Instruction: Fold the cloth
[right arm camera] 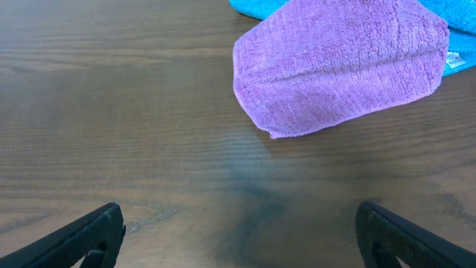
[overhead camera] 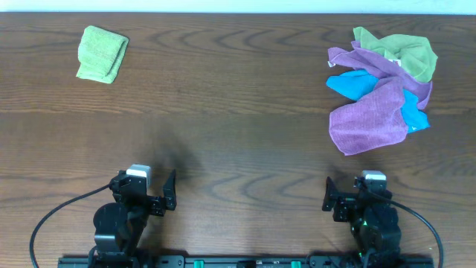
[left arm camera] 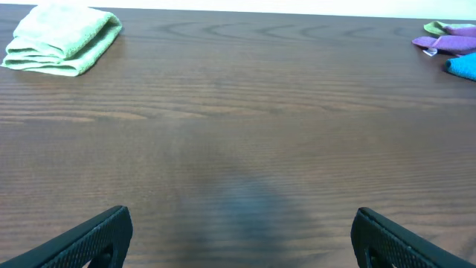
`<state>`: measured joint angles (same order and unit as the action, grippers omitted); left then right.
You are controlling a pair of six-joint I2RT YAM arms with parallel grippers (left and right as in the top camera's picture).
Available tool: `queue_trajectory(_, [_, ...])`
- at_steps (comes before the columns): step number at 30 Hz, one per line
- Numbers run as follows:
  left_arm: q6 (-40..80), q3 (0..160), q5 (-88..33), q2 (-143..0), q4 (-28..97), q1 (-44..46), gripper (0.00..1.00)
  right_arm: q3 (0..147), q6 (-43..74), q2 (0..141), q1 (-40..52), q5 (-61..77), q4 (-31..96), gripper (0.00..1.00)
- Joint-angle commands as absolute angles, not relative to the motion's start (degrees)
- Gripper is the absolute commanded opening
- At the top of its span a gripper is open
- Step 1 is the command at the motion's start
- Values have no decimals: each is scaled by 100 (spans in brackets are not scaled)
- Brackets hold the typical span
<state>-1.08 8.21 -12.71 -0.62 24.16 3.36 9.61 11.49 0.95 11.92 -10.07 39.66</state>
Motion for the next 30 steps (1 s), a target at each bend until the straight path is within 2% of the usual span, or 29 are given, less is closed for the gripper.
queue_trajectory(1, [-23,707,-1273,-25,2434,301,96,930,1109,32,1142,-1007,3962,99])
queue_trajectory(6, [-23,707,-1273,-25,2434,301,95,930,1107,32,1142,-1013,3774,99])
queue_trajectory(16, [-23,707,-1273,-25,2434,301,95,921,1107,32,1142,-1223,1739,99])
queue_trajectory(23, [-23,707,-1273,-25,2434,301,95,910,1109,32,1142,-1247,1391,99])
queue_trajectory(30, [-23,707,-1273,-25,2434,301,95,432,1105,895,760,-2248,-338,99])
